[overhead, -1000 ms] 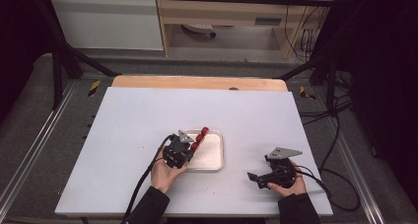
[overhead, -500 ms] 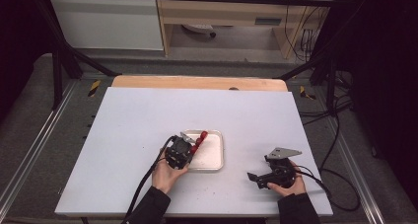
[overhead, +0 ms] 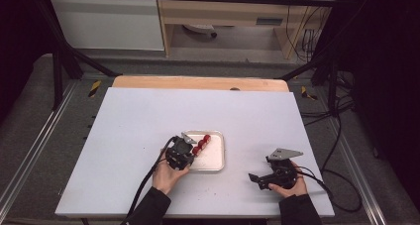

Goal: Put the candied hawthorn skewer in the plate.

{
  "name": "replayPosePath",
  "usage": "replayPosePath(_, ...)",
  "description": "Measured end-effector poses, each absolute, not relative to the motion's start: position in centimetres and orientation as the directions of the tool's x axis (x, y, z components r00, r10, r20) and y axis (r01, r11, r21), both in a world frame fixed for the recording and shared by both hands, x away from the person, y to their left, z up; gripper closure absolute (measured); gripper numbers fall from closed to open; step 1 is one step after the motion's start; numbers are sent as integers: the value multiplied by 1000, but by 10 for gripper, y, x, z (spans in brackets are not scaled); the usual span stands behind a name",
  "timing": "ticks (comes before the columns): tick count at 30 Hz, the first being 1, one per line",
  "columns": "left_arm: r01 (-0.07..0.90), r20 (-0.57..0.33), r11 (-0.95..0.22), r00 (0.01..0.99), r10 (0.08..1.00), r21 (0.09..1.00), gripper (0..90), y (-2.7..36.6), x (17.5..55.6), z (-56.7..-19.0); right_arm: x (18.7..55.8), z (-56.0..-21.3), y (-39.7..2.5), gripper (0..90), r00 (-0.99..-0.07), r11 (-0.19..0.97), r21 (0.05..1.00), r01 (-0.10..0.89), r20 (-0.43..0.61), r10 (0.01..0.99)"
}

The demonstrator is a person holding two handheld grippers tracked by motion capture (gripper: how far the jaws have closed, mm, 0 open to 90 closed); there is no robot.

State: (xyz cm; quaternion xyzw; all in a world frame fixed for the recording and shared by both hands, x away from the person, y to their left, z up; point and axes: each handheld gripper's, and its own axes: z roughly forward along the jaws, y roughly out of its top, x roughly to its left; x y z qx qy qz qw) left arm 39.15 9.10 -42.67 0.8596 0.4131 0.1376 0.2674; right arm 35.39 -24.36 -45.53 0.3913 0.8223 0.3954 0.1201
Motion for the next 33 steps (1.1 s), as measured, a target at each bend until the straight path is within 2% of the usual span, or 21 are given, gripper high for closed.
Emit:
replayPosePath(10, 542, 32, -567, 705, 708, 620, 424, 114, 381, -403, 353, -453, -245, 11, -656, 366, 749, 553, 119, 745)
replayPosePath(13, 524, 14, -565, 726, 688, 637, 338, 126, 376, -401, 353, -453, -245, 9, -657, 369, 748, 552, 117, 745)
replayPosePath(17, 493, 32, -584, 746, 665, 645, 233, 144, 368, -402, 353, -453, -245, 8, -656, 367, 748, 554, 120, 745)
replayPosePath(24, 495, 30, -547, 723, 690, 675, 129, 186, 353, -413, 353, -453, -246, 8, -658, 371, 747, 551, 115, 744)
replayPosePath(33, 536, -32, -438, 658, 753, 722, 85, 240, 338, -437, 353, -455, -244, 7, -656, 377, 739, 559, 115, 746)
